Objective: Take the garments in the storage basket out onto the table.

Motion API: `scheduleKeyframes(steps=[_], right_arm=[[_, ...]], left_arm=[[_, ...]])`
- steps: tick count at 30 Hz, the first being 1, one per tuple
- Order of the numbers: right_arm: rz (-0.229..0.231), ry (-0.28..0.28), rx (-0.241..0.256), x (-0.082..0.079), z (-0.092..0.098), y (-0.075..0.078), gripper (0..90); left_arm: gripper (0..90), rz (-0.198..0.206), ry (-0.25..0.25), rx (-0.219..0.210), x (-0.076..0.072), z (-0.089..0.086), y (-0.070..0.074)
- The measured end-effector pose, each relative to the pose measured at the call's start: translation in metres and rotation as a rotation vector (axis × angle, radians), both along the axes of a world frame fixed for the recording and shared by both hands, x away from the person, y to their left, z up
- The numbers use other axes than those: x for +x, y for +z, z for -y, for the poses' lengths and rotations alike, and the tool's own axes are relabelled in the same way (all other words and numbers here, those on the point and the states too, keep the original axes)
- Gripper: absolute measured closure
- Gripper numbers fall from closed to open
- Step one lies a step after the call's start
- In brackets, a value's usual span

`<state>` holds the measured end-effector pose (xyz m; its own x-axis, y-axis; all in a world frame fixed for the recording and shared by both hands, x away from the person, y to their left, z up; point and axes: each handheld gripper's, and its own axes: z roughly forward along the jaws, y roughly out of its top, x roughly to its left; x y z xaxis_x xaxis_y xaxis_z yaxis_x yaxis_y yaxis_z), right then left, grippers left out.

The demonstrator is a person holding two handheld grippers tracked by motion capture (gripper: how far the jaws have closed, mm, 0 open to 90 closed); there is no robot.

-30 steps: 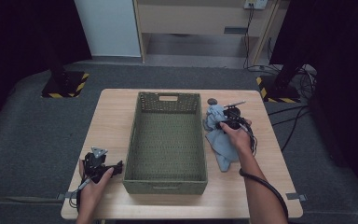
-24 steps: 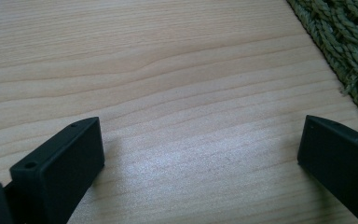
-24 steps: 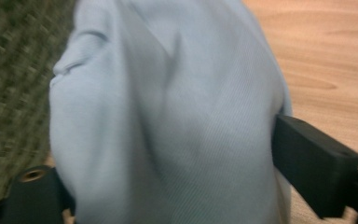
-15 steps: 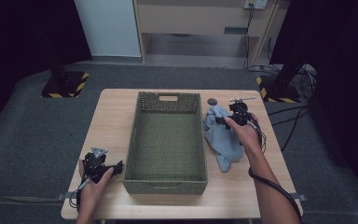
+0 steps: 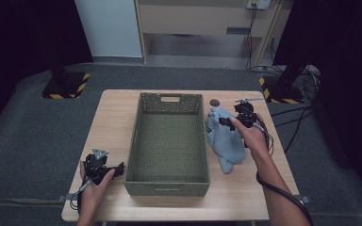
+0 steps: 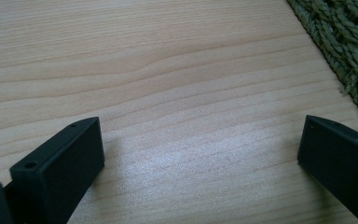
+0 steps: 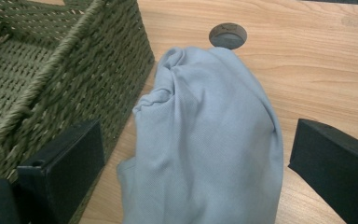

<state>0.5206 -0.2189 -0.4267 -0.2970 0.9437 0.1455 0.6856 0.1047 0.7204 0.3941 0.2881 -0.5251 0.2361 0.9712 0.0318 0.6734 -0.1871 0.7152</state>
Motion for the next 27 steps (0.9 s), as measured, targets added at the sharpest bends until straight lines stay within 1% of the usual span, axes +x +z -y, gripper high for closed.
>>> scheduleKeyframes(steps=[3, 5, 9, 16, 27], right_arm=[[-0.006, -0.007, 0.009, -0.003, 0.000, -0.001, 3.2], [0.005, -0.023, 0.014, -0.006, 0.000, -0.001, 3.5], [0.018, -0.039, 0.008, -0.012, 0.002, -0.001, 4.1], [0.034, -0.038, 0.020, -0.022, 0.006, -0.001, 4.0], [0.055, -0.017, 0.021, -0.034, 0.005, -0.002, 3.7]], left_arm=[[0.0, 0.000, 0.000, 0.000, 0.000, 0.000, 0.000], [0.0, 0.000, 0.000, 0.000, 0.000, 0.000, 0.000], [0.0, 0.000, 0.000, 0.000, 0.000, 0.000, 0.000], [0.0, 0.000, 0.000, 0.000, 0.000, 0.000, 0.000], [0.0, 0.001, 0.000, 0.000, 0.000, 0.000, 0.000]])
